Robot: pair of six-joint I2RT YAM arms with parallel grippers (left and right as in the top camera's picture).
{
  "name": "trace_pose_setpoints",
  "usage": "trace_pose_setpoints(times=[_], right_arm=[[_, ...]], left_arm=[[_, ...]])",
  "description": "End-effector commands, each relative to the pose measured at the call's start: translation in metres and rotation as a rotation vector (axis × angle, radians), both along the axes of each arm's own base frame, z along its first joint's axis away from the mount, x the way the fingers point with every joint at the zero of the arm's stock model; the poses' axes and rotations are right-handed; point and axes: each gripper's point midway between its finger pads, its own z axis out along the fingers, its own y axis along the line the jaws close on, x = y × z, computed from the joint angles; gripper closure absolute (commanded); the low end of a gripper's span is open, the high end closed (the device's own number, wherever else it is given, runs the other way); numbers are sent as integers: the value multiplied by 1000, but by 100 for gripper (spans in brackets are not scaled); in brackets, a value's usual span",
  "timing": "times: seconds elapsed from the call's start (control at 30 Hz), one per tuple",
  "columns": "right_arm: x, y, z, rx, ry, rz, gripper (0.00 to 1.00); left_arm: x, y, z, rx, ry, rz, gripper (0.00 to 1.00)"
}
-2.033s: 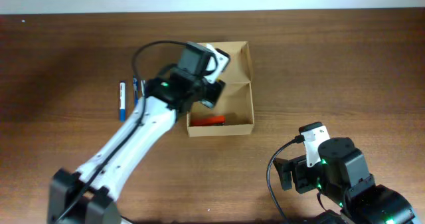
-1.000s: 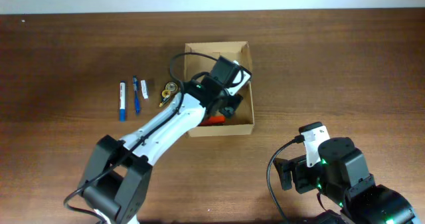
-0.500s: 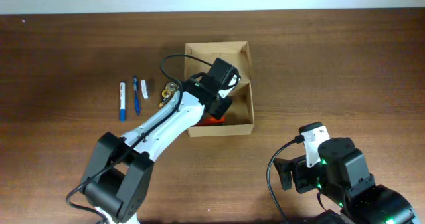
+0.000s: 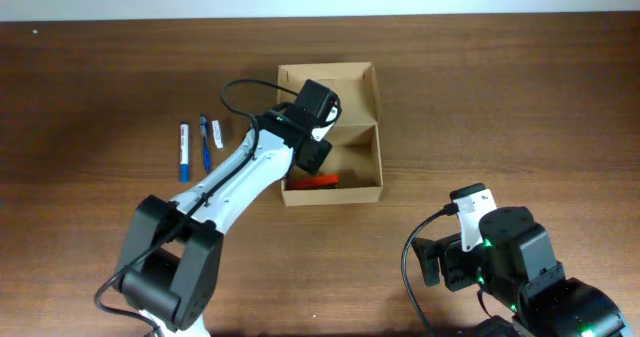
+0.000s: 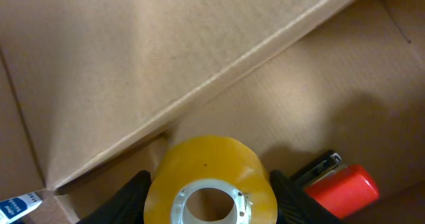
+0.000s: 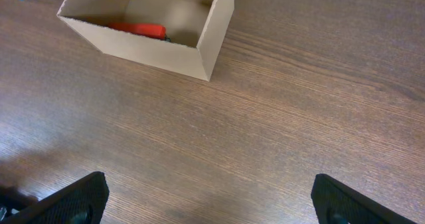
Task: Pack container
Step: 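Carry the tape roll into the box and open the left gripper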
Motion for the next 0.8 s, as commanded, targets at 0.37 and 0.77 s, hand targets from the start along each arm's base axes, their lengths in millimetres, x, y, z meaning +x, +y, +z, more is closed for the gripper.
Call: trace_pose_setpoints(times=[0.37,0.77], right_arm=[[-1,2,-1,1,1,13,1],[-1,2,-1,1,1,13,1]], left_arm=[[1,-3,-8,-3,22,-13,37],[4,-23,20,-88,22,-47,36]])
